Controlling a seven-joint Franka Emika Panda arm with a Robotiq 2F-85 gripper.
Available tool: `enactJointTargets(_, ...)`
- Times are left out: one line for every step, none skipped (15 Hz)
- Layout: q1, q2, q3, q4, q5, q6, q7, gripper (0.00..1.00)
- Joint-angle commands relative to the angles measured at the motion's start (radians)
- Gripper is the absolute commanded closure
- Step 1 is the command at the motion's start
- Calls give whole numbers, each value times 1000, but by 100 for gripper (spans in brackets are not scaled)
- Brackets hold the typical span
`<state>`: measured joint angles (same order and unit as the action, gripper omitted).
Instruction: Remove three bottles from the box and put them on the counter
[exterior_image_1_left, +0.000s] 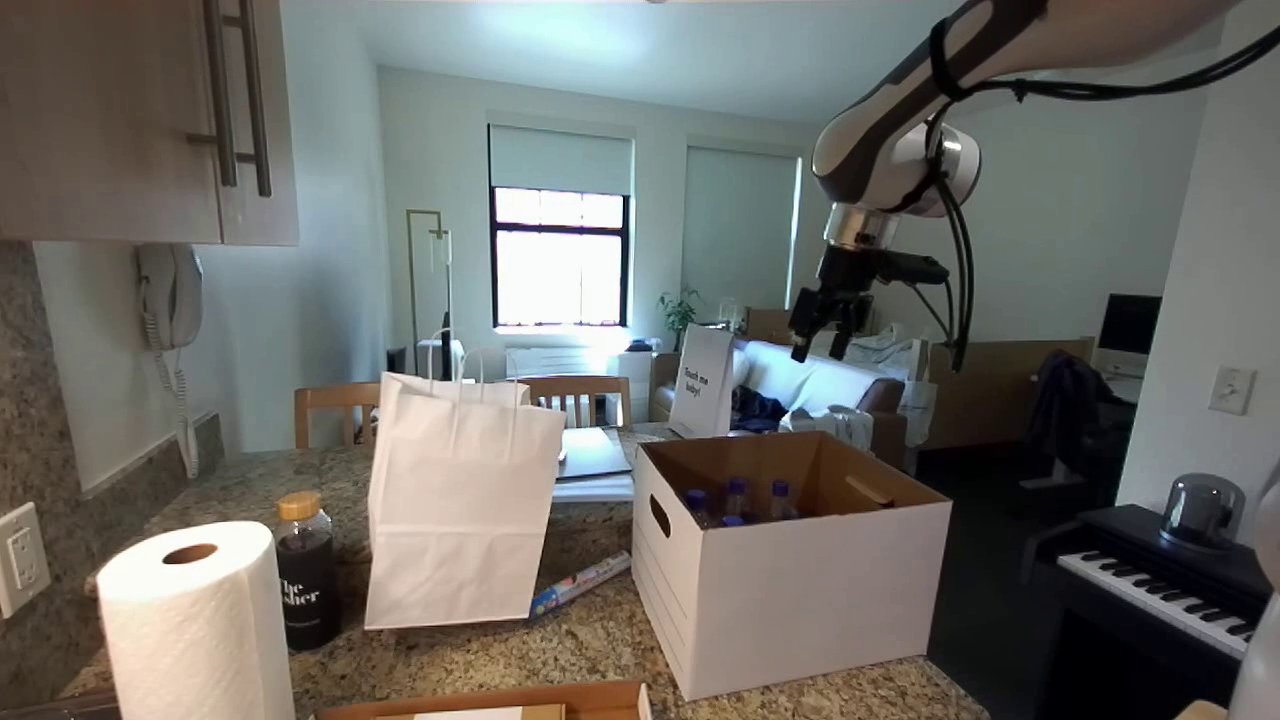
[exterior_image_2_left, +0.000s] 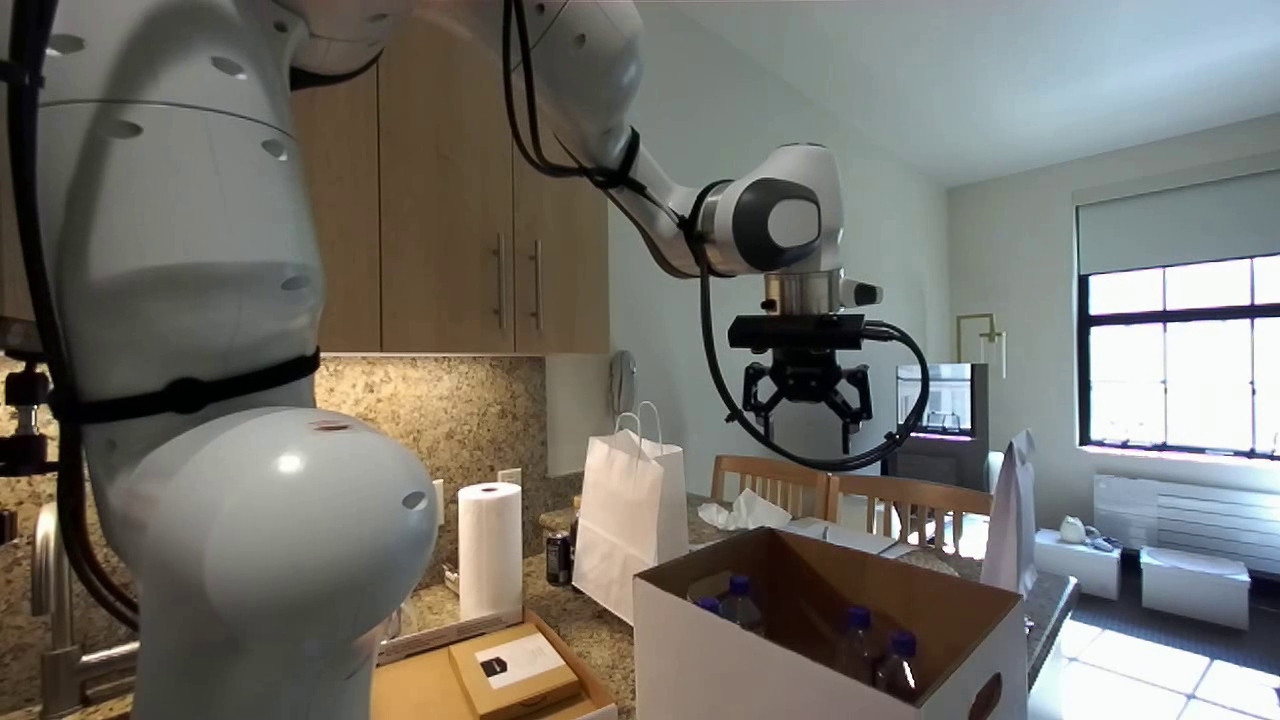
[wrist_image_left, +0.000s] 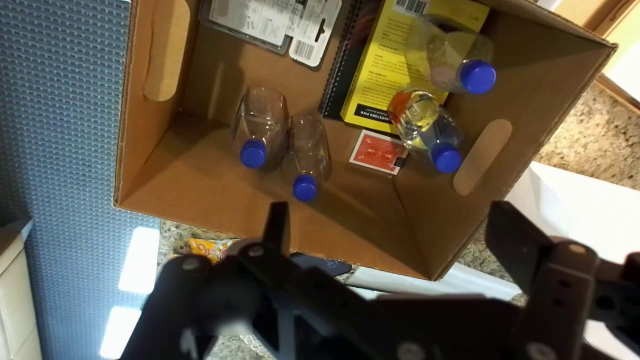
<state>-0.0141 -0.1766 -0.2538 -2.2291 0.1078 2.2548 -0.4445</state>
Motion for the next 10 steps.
enactJointTargets(-24, 20, 32, -3, 19, 35, 6, 0)
enactJointTargets(-22, 53, 37, 6, 24, 69, 6, 0)
enactJointTargets(-25, 126, 43, 40, 8, 94, 24, 0)
enactJointTargets(-30, 187, 47, 65, 6, 141, 43, 0)
enactJointTargets(-35, 254, 49, 94, 17, 190, 35, 0)
enactJointTargets(-41, 304, 56, 112, 28, 262, 39, 0)
enactJointTargets(-51, 369, 65, 146, 32, 313, 44, 0)
enactJointTargets(-63, 438, 79, 187, 36, 344, 61, 0)
enactJointTargets(-79, 508, 97, 233, 38, 372, 76, 0)
enactJointTargets(-95, 568, 114, 279, 34, 375, 102, 0)
